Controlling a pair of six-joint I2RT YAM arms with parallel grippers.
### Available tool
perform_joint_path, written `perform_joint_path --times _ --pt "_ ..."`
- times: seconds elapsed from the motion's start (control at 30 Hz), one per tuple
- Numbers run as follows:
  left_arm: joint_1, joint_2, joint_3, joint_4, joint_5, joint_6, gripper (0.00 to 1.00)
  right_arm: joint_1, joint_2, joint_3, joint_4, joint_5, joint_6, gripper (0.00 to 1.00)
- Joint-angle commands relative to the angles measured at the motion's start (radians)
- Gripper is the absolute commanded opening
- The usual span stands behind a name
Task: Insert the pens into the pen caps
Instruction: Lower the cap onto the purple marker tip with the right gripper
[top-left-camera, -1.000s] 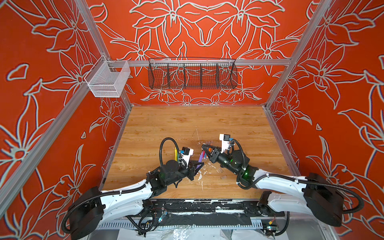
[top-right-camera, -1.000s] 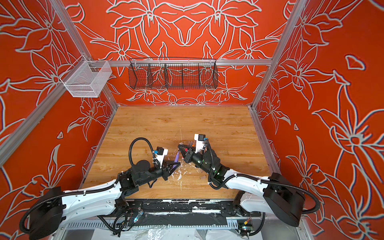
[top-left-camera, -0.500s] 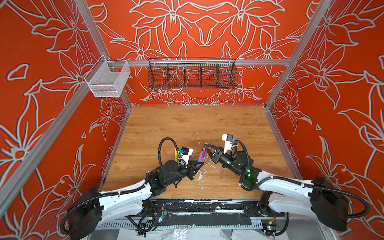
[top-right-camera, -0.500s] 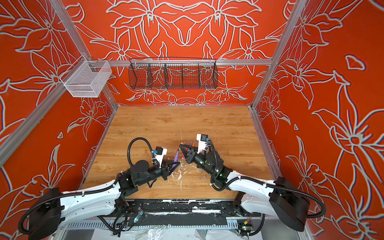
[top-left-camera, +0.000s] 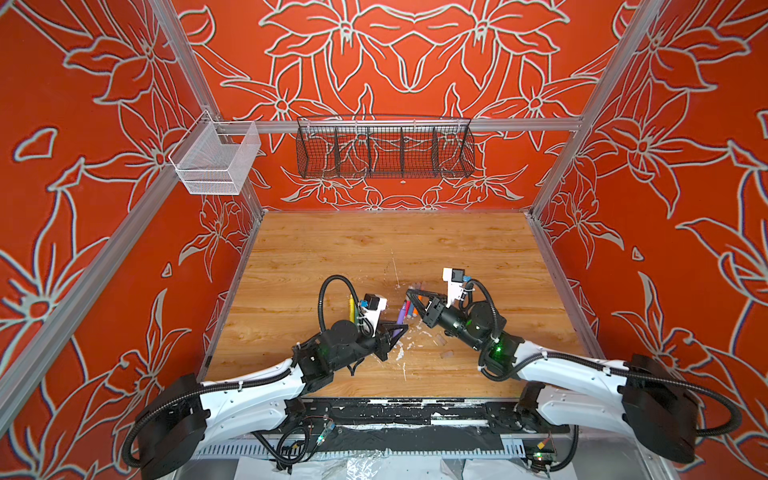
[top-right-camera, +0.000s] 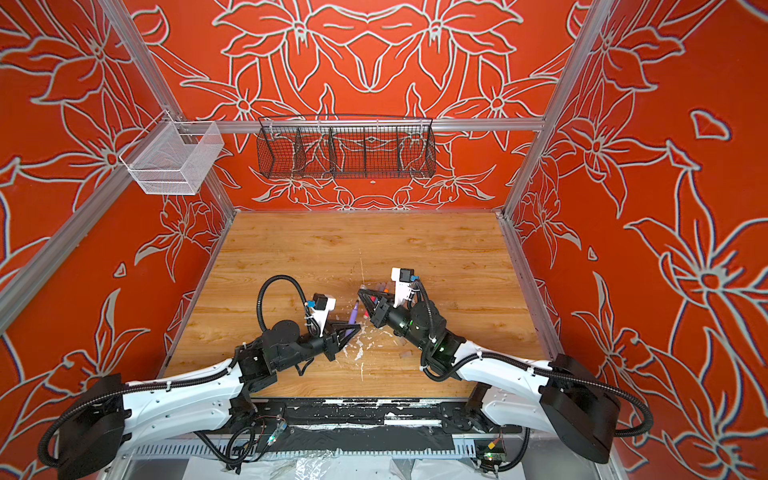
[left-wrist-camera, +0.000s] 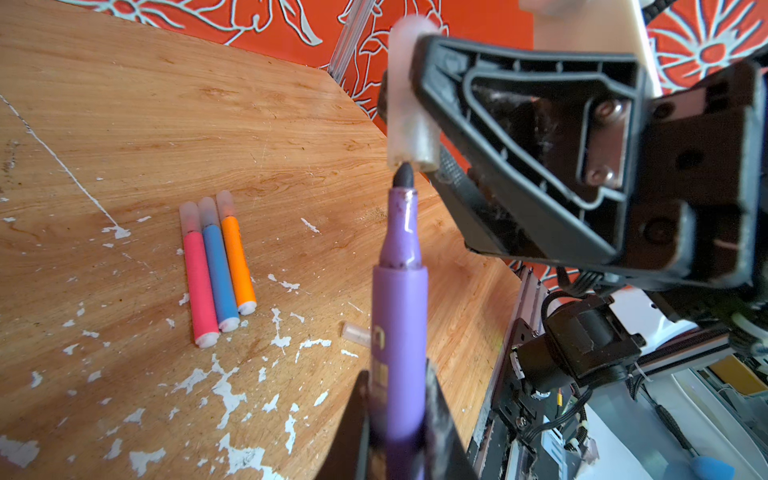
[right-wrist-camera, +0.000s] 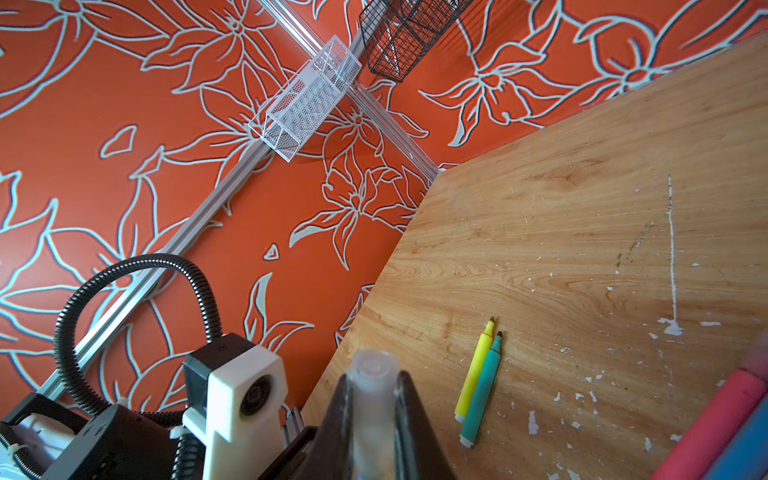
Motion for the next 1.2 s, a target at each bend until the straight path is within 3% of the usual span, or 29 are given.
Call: perform_joint_path --times 0.0,0.63,0.83,1.0,1.17 --pt "-0.004 0.002 0.022 0.032 0.005 0.005 0.0 0.007 -0.002 0.037 0.001 -0.012 -0.005 0.0" --pt "0.001 0.01 0.06 0.041 -0.036 0.034 0.0 0.008 0.044 -0.024 0.079 -0.093 0.043 0.0" --pt "0.087 0.001 0.069 0.095 0.115 -0.006 0.0 0.008 0.041 -0.041 0.085 -0.142 0.03 0.0" --pt "0.102 -0.009 0.071 0.092 0.125 0.004 0.0 0.01 0.067 -0.02 0.086 -0.221 0.025 0.0" --pt "0.127 -0.039 0.063 0.097 0.142 -0.009 0.0 0.011 0.076 -0.03 0.074 -0.219 0.011 0.02"
